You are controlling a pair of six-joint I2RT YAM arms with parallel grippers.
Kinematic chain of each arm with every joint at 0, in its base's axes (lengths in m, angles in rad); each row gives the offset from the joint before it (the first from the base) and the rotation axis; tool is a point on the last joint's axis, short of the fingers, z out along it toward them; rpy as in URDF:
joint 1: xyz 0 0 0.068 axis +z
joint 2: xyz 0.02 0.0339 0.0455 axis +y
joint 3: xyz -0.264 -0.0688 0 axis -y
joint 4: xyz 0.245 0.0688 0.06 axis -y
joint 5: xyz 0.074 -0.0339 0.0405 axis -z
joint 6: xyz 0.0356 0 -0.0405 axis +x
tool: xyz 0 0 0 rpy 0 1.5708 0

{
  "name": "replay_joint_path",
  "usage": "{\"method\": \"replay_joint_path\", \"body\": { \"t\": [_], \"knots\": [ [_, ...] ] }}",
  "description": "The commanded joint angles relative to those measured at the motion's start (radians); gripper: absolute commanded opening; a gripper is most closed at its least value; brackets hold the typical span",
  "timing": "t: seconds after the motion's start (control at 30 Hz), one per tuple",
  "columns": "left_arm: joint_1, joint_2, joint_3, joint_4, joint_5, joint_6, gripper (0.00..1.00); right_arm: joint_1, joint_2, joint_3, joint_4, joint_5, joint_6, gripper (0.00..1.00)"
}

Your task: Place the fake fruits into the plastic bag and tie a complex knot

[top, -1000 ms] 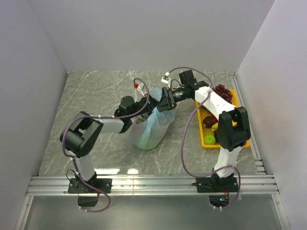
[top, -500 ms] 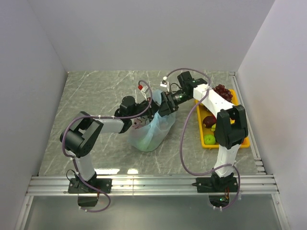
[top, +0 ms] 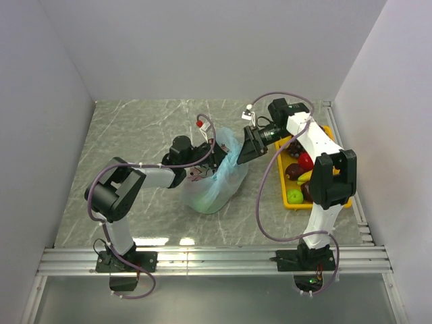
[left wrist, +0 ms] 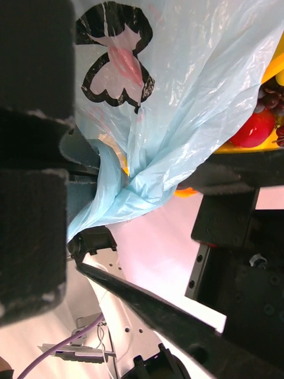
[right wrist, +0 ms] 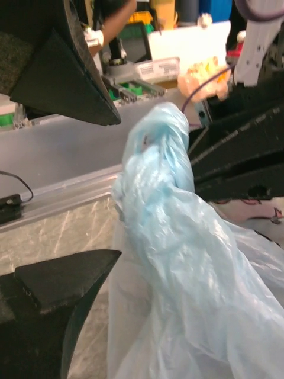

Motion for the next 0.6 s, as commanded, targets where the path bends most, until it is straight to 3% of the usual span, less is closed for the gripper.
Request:
{"method": "replay_joint_path", "body": {
  "t": [0.0,0.07,0.23,0.3,0.57],
  "knots": [
    [-0.013,-0.004,0.005,0.047,0.030,0.030,0.00,-0.030,-0.024,0.024,-0.091,-0.081,-0.068,0.82],
    [-0.016,-0.001,0.005,0.060,0.030,0.025,0.00,-0.050,-0.043,-0.003,-0.057,-0.102,-0.015,0.68],
    [-0.019,0.011,0.008,0.087,0.042,0.018,0.00,-0.058,-0.106,-0.140,0.297,-0.001,0.278,0.49],
    [-0.026,0.014,0.011,0.098,0.048,0.022,0.00,-0.044,-0.122,-0.169,0.409,0.023,0.331,0.46],
    [-0.037,0.023,0.014,0.090,0.053,0.041,0.00,0.028,-0.120,-0.209,0.526,0.008,0.417,0.49]
  ]
}}
